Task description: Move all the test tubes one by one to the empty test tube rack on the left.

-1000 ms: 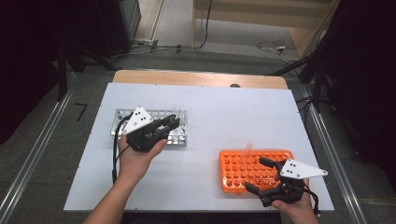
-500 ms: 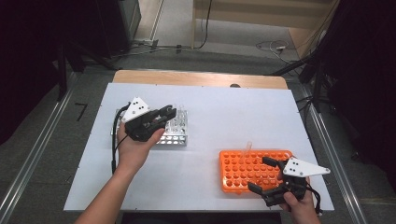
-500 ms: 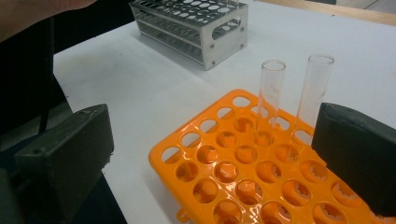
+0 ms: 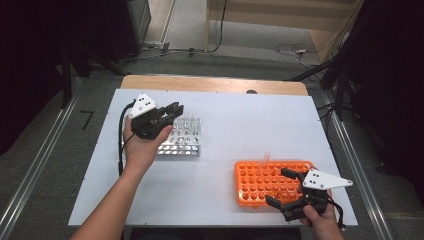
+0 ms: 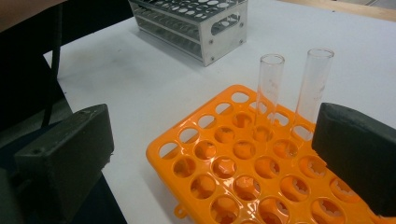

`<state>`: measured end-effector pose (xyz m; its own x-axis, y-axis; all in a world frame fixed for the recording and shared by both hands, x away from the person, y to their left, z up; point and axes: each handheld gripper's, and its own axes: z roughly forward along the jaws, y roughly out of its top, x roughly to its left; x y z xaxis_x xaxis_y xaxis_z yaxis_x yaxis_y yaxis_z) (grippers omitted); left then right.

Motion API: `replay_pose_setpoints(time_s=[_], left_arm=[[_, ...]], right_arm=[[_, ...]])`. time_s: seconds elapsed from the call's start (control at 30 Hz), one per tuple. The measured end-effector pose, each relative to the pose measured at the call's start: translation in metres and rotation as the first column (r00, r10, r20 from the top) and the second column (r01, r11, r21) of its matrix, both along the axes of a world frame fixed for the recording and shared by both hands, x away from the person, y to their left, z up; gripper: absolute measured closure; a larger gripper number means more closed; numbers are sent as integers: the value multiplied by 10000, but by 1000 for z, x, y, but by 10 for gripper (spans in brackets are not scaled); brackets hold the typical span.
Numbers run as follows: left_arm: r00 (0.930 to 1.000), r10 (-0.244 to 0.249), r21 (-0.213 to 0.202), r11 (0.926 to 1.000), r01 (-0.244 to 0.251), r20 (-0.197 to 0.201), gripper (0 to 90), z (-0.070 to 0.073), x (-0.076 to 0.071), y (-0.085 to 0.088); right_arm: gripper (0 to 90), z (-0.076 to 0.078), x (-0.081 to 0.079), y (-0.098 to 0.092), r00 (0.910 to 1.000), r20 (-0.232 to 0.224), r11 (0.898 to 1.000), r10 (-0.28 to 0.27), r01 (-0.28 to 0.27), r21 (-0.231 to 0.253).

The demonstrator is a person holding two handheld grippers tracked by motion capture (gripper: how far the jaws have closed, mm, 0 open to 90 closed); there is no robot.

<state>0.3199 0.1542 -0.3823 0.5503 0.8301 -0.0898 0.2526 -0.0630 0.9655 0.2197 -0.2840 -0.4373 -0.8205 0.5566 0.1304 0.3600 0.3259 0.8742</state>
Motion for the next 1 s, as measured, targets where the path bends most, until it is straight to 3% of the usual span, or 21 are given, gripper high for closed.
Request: replay_pose_setpoints(time_s=[0.63, 1.0], left_arm=[[9955, 891, 16, 9960, -891, -314, 757, -17, 39, 0], [9898, 1311, 99, 9914, -1307, -563, 757, -28, 51, -2]], right_arm=[[0, -2, 1, -3, 10000, -52, 10000, -29, 30, 10], [0, -2, 1, -4, 9999, -75, 10000, -68, 68, 10]])
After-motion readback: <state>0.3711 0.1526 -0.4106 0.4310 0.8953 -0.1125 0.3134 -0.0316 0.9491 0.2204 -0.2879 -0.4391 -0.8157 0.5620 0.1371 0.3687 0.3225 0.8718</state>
